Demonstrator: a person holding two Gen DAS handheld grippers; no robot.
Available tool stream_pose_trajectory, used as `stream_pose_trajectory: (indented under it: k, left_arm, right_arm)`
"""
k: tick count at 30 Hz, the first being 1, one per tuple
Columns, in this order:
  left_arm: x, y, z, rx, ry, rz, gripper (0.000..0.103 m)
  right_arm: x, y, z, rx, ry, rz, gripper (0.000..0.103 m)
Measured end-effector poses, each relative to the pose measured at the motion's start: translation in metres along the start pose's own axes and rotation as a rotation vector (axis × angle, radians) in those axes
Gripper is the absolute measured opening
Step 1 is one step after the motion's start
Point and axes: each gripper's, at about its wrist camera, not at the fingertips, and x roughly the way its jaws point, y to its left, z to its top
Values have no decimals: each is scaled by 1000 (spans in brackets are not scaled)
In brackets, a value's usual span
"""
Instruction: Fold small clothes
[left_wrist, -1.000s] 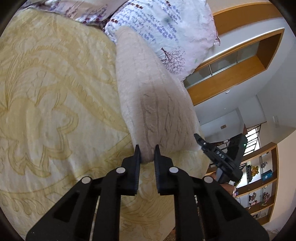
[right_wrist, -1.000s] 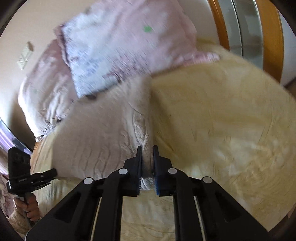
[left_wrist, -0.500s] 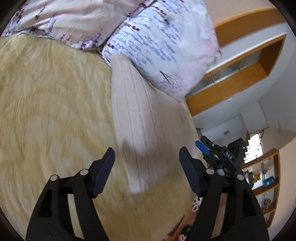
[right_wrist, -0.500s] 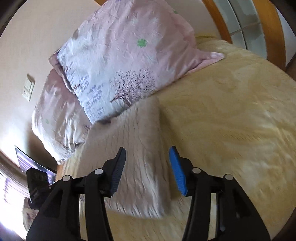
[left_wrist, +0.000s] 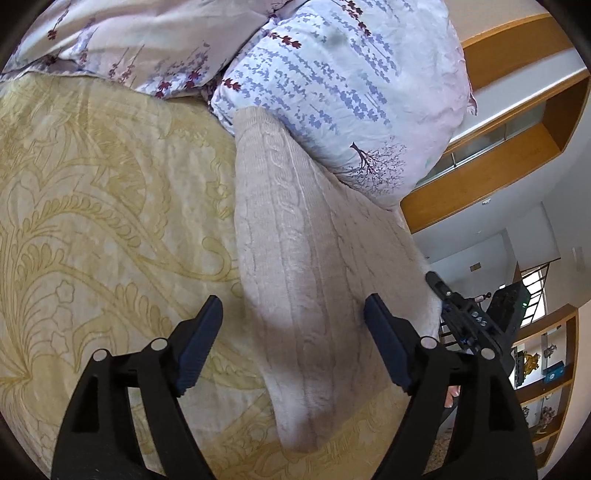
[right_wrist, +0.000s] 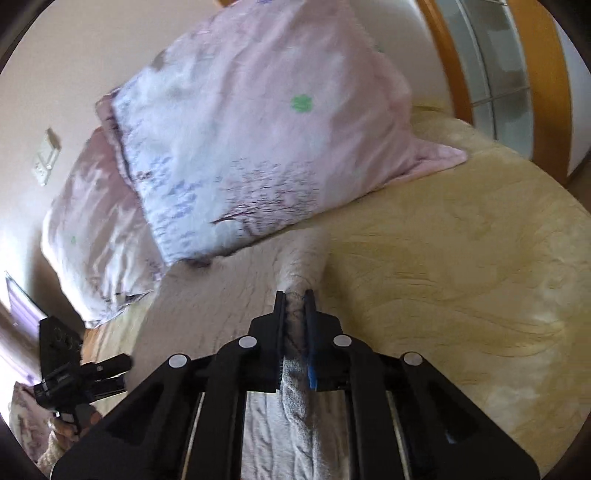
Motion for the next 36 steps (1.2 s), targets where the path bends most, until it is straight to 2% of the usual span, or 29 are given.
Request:
stream_pose_trajectory:
  k: [3, 8, 9, 10, 12, 13, 14, 15, 16, 17, 19, 22, 24, 27, 29, 33, 36]
  left_arm:
    - [1, -2, -1, 15, -8, 11, 80]
    - [8, -3, 2, 28, -4, 16, 83]
    - [9, -2, 2, 19, 1, 9, 83]
    - [10, -2, 2, 14, 3, 4, 83]
    - [10, -1, 2, 15, 3, 0, 83]
    - [11, -2, 2, 18, 2, -1, 83]
    - [11, -2, 2, 20, 2, -2, 83]
    - [12, -2, 1, 23, 3, -4, 83]
    - [12, -2, 1, 22, 3, -5, 83]
    - [12, -3, 1, 20, 3, -6, 83]
    - [13, -4, 1, 21, 5, -8, 83]
    - [9, -8, 0, 34, -4, -17, 83]
    - [8, -11, 1, 47, -13, -14, 83]
    - [10, -12, 1, 48, -10, -13, 83]
    - [13, -12, 2, 42, 1, -14, 83]
    - [21, -9, 0, 31, 20, -20, 84]
    - [26, -7, -1, 25, 24, -30, 85]
  right_arm:
    - [11, -12, -4, 22, 29, -61, 4]
    - [14, -20, -7, 66, 60, -13, 4]
    - [9, -23, -6, 105, 57, 33, 5]
    - [7, -27, -4, 136, 55, 65, 9]
    - [2, -32, -1, 189, 48, 133, 30]
    - [2, -32, -1, 201, 49, 141, 48]
    - [4, -31, -1, 201, 60, 142, 53]
    - [6, -28, -2, 195, 72, 144, 53]
    - [10, -25, -3, 187, 84, 150, 53]
    - [14, -20, -5, 167, 99, 155, 42]
    - [15, -11, -6, 109, 100, 131, 10]
    - [-4, 2, -4, 39, -11, 90, 9]
    - [-10, 4, -3, 12, -39, 43, 9]
    - [6, 1, -9, -19, 16, -72, 9]
    - [19, -2, -15, -21, 60, -116, 9]
    - [30, 2, -19, -71, 87, -203, 9]
    - [32, 8, -21, -125, 77, -259, 9]
